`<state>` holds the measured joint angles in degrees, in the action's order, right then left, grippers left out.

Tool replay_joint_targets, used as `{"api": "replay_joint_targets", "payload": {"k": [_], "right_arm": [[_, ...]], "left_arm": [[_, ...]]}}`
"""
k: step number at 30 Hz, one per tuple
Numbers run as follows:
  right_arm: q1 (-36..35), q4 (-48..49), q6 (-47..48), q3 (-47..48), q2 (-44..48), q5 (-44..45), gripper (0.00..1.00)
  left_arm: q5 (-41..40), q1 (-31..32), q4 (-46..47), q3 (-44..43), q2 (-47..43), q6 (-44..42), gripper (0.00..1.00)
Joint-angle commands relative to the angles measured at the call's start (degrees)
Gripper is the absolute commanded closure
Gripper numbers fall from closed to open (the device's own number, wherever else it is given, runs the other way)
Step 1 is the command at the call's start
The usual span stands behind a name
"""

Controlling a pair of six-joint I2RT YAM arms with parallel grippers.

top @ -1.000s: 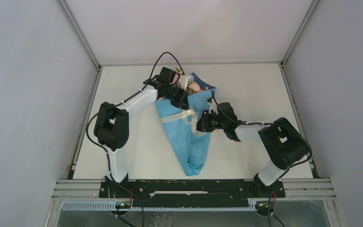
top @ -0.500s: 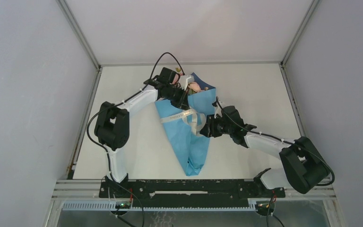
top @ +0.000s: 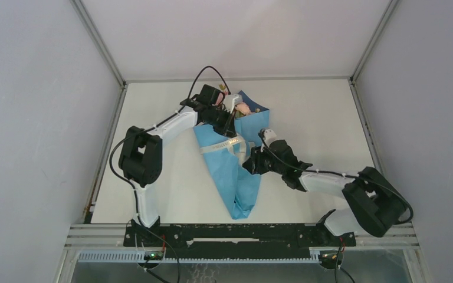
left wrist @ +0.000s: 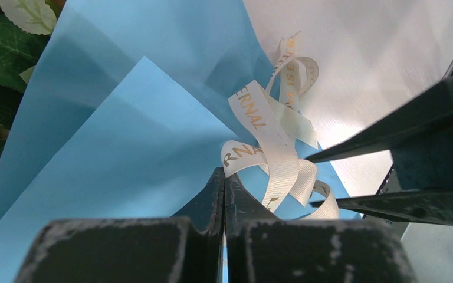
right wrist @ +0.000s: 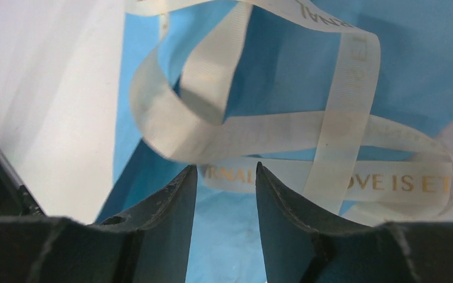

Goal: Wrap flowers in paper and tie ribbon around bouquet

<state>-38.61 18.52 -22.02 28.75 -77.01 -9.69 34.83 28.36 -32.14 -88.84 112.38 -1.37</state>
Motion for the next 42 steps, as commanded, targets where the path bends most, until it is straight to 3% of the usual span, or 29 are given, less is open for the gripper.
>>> {"api": "replay_joint_targets", "payload": {"k": [1, 5, 9, 11, 15, 25, 28, 33, 42], "right_arm": [[0.0, 6.3, 1.0, 4.5, -6.0, -0.1, 0.5], [0.1, 8.8, 0.3, 5.3, -9.0, -2.5, 0.53], [0.3, 10.4, -0.3, 5.3, -9.7, -6.2, 0.62], [0.2, 10.7, -0.9, 5.3, -10.2, -6.8, 0.71], [0.7, 9.5, -1.7, 5.1, -10.0, -6.1, 1.0], [7.6, -20.4, 0.6, 4.9, 6.3, -2.0, 1.0], [10.6, -23.3, 1.8, 5.1, 8.2, -2.1, 1.0], [14.5, -28.5, 4.9, 11.3, 6.0, 2.3, 1.0], [19.1, -27.0, 10.4, 20.2, -7.0, 9.0, 1.0]], "left_arm": [[1.5, 0.3, 1.3, -0.4, -0.3, 0.7, 1.0], [1.4, 0.3, 1.3, -0.4, -0.3, 0.6, 1.0], [1.2, 0.3, 1.2, -0.6, 0.0, 0.5, 1.0], [1.3, 0.3, 1.3, -0.8, 0.2, 0.7, 1.0], [1.3, 0.3, 1.2, -0.8, 0.0, 0.5, 1.0], [-2.3, 0.7, 0.1, -0.7, -0.2, -0.2, 1.0], [-2.7, 1.3, -0.4, -0.3, -0.2, -0.9, 1.0], [-2.8, 3.0, -1.0, -0.5, -0.2, -1.7, 1.0], [-2.5, 3.6, -1.0, -1.8, 2.1, -0.4, 1.0]]}}
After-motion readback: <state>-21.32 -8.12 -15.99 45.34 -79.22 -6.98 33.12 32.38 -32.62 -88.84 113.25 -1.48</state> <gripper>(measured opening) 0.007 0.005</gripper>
